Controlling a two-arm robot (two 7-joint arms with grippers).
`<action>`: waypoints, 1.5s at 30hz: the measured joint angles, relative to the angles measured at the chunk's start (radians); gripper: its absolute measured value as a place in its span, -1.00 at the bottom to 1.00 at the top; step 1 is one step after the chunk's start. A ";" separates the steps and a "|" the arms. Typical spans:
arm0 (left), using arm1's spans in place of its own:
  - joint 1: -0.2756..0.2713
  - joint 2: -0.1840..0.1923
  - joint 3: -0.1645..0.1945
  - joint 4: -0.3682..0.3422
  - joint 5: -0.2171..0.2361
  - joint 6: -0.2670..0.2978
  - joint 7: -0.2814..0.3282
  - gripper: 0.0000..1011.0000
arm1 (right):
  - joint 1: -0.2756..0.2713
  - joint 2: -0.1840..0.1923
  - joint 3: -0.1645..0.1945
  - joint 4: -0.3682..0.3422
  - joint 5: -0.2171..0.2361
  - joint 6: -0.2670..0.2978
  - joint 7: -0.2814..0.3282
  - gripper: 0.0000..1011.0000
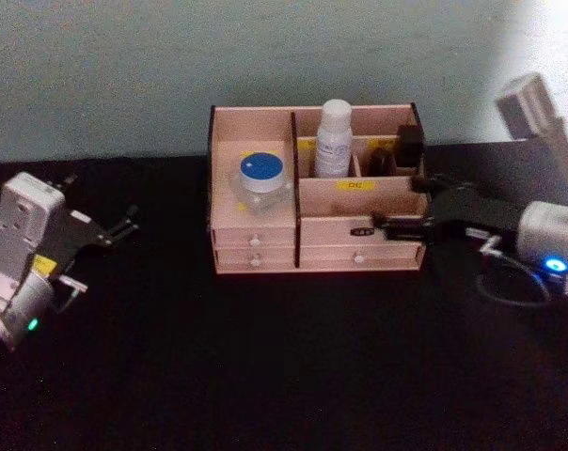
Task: Pick up the facial cleanser and watermelon frost from the table and place them into the tiered storage box.
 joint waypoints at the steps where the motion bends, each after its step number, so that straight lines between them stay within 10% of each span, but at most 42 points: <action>1: 0.000 0.000 0.000 0.000 0.000 0.000 0.000 0.98 | -0.017 0.007 0.014 -0.009 0.003 0.000 -0.021 0.98; 10: 0.000 0.000 0.000 0.000 0.000 0.000 0.000 0.98 | -0.170 0.028 0.150 -0.084 -0.036 -0.038 -0.250 0.98; 22: 0.000 0.000 0.000 0.000 0.000 0.000 0.000 0.98 | -0.244 -0.026 0.190 -0.074 -0.167 -0.027 -0.470 0.98; 45: 0.000 0.000 0.000 0.000 0.000 0.000 0.000 0.98 | -0.247 -0.106 0.163 0.027 -0.250 -0.044 -0.519 0.98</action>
